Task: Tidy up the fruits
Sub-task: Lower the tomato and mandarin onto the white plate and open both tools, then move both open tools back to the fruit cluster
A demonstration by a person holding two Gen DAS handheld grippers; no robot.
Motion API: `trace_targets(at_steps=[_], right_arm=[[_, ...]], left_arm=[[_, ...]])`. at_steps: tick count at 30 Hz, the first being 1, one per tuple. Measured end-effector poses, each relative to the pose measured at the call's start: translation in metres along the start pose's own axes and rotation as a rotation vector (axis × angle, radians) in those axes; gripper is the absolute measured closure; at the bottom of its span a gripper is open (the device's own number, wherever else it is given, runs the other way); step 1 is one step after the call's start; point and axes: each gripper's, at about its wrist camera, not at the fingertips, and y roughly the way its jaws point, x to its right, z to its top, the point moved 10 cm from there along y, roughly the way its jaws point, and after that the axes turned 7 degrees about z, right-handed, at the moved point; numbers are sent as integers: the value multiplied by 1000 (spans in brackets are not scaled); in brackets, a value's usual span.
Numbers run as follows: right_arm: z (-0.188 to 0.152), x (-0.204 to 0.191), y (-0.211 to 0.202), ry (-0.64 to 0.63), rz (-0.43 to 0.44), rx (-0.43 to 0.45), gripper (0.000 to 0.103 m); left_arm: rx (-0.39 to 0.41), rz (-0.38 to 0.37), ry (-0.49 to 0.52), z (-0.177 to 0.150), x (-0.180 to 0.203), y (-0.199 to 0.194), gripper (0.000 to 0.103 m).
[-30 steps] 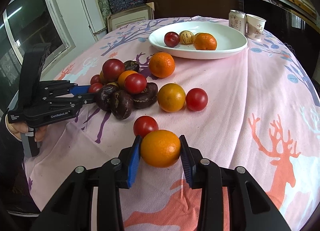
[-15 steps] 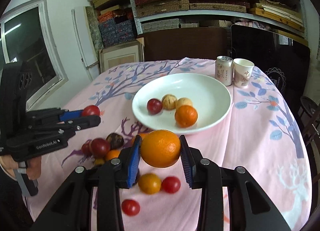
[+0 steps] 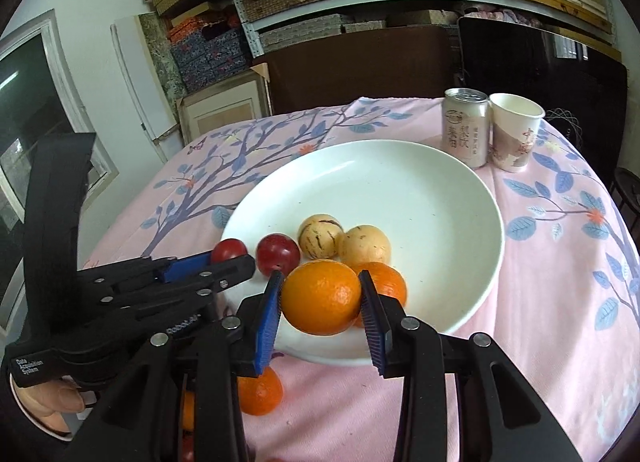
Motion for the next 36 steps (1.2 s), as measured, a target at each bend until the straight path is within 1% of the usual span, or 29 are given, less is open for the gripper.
trace_targets(at_steps=[1,3,4,5,6,7,10,12,14,15,16,17,18,22,26,30,34,35,36], right_arm=[[1,-2,5,-5,5,-8,64],[4,-2,13,8,12,-6,63],[6,-2,13,15,15,1,62],[7,0,12,24,10,7,60],[7,1,10,34,9,11,58],[7,2,8,43,17,12,57],[1,4,-2,52,21,10,54],[-5,4,-11,54,20,3,47],[-14,4,-21,58,16,-3,44],[-18,3,-26,53,15,-7,42],[-24,1,-31,45,13,-13,40],[-30,0,-37,37,12,-20,36],[-36,-2,-42,29,11,-29,33],[-66,-16,-64,-38,16,-69,33],[-96,-33,-78,-97,24,-106,33],[-125,-54,-78,-158,36,-157,33],[-149,-74,-68,-207,46,-218,33],[-154,-77,-65,-214,44,-230,34],[-158,-79,-62,-218,37,-240,37]], left_arm=[[-14,-14,-19,1,-1,2,76],[-8,-23,-55,5,-6,1,70],[9,-21,-58,8,-8,-3,58],[20,0,-58,9,-11,-6,41],[31,14,-59,11,-14,-9,34],[41,9,-58,11,-15,-12,30],[46,-15,-45,9,-14,-22,29],[41,-28,-27,3,-12,-30,30],[36,-26,6,-7,-9,-37,29],[34,-26,19,-11,-9,-41,28],[30,-25,31,-17,-10,-46,23],[27,-27,39,-23,-11,-50,20],[27,-31,43,-29,-13,-55,19],[43,-35,48,-48,-27,-76,15],[52,-30,41,-64,-43,-93,14],[53,-14,38,-78,-62,-102,13],[35,3,20,-93,-85,-104,13],[34,7,16,-96,-90,-105,13],[32,11,13,-99,-94,-104,13]])
